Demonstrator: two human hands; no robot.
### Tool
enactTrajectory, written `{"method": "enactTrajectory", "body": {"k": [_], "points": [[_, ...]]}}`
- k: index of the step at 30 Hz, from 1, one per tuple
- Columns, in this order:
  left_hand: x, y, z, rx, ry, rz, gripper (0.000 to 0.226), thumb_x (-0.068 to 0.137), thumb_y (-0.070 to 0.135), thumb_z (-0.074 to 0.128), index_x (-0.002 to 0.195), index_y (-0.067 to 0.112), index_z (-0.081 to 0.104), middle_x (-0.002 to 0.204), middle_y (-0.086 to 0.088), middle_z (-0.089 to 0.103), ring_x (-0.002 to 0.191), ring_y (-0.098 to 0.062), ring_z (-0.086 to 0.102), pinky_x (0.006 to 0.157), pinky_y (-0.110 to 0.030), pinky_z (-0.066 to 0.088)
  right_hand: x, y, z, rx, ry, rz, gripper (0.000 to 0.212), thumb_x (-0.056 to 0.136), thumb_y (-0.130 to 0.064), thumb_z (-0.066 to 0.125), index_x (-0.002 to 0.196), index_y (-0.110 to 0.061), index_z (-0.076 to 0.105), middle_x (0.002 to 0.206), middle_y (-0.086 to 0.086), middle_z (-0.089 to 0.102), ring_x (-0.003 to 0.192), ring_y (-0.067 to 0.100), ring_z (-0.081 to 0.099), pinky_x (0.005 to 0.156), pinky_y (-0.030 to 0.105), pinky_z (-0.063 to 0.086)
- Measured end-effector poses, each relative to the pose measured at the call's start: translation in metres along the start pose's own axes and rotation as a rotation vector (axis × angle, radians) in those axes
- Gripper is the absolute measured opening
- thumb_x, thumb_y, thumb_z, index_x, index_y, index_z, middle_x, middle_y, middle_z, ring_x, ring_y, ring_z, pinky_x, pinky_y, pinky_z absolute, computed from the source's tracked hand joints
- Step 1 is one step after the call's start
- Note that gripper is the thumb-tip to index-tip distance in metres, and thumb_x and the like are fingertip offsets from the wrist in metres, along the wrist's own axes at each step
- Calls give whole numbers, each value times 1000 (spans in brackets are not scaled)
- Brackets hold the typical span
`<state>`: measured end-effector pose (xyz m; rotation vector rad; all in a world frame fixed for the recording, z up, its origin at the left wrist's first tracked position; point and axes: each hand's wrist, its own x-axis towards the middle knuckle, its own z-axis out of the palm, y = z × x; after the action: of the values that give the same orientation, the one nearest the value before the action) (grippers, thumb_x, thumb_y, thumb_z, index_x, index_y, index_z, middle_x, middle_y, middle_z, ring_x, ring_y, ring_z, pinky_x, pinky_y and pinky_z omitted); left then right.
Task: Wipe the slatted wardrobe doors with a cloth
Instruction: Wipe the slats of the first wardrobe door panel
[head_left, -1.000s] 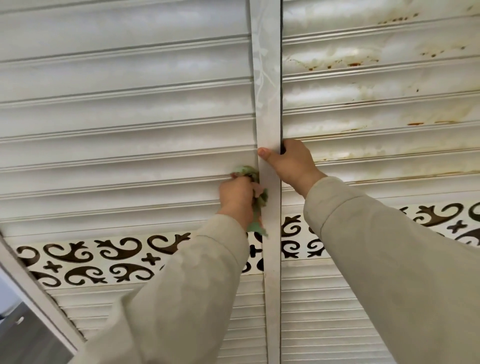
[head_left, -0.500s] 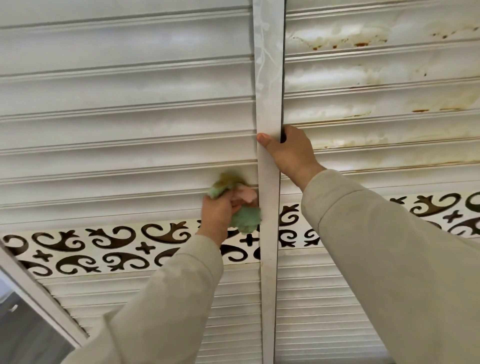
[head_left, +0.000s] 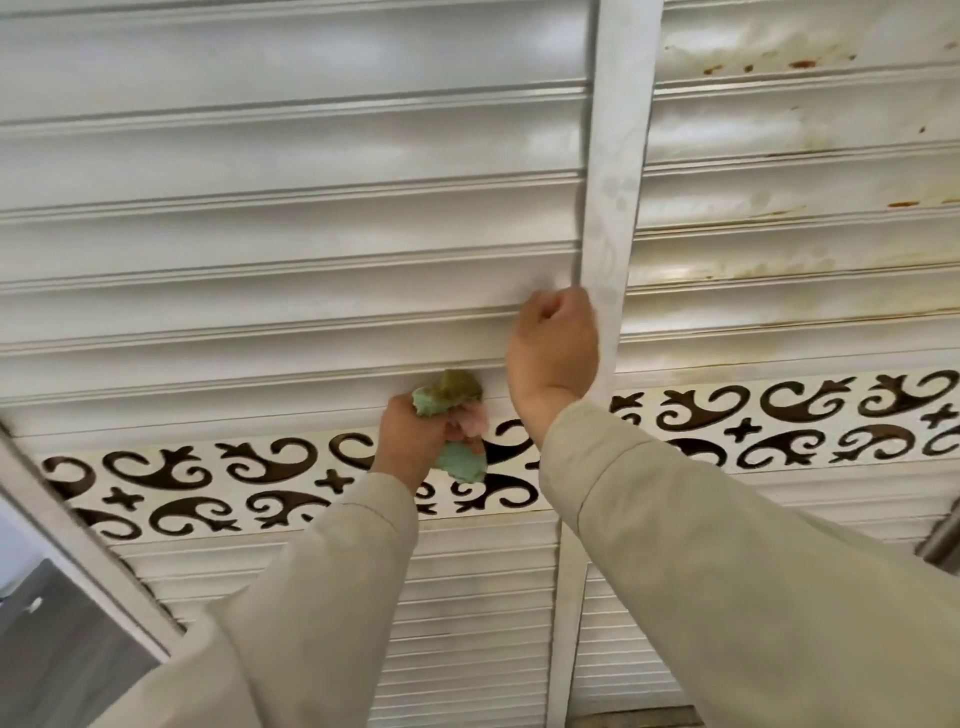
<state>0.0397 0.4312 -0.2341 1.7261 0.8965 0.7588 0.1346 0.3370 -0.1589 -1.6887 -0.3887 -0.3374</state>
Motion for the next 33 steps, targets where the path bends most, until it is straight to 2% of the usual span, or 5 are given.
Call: {"method": "enactTrajectory", "body": {"k": [7, 17, 22, 29, 33], "points": [[21, -24, -68, 55, -45, 24, 16, 73, 5, 72, 66, 18, 66, 71, -3, 72, 68, -18, 65, 63, -29, 54, -65, -28, 70, 10, -513, -258, 34, 97, -35, 53, 72, -14, 62, 67, -2, 63, 66, 17, 61, 67, 38, 53], [38, -60, -178, -412, 358, -112, 17, 91, 20, 57, 77, 16, 66, 69, -7, 69, 58, -21, 61, 58, -31, 50, -86, -25, 127, 72, -500, -148, 45, 93, -41, 55, 65, -8, 65, 58, 6, 66, 55, 22, 67, 63, 43, 58], [36, -36, -186, -538, 193, -103, 23, 94, 15, 59, 72, 13, 63, 56, -3, 59, 44, -15, 48, 50, -26, 38, -91, -35, 126, 21, -502, -128, 54, 92, -52, 53, 71, -4, 67, 62, 10, 68, 56, 26, 67, 64, 42, 58], [17, 50, -162, -698, -370, -22, 16, 93, 16, 54, 91, 6, 66, 83, -12, 68, 79, -24, 66, 77, -34, 54, -60, -62, 79, 298, -1095, 189, 47, 97, -49, 55, 108, -7, 71, 102, 21, 71, 87, 33, 68, 86, 47, 55], [-1, 98, -127, -658, -443, 41, 26, 96, 21, 54, 80, 13, 72, 82, -9, 68, 84, -23, 63, 77, -35, 49, -19, -76, 14, 323, -1015, 116, 32, 96, -32, 62, 104, -4, 74, 91, 13, 74, 80, 22, 69, 74, 34, 56]]}}
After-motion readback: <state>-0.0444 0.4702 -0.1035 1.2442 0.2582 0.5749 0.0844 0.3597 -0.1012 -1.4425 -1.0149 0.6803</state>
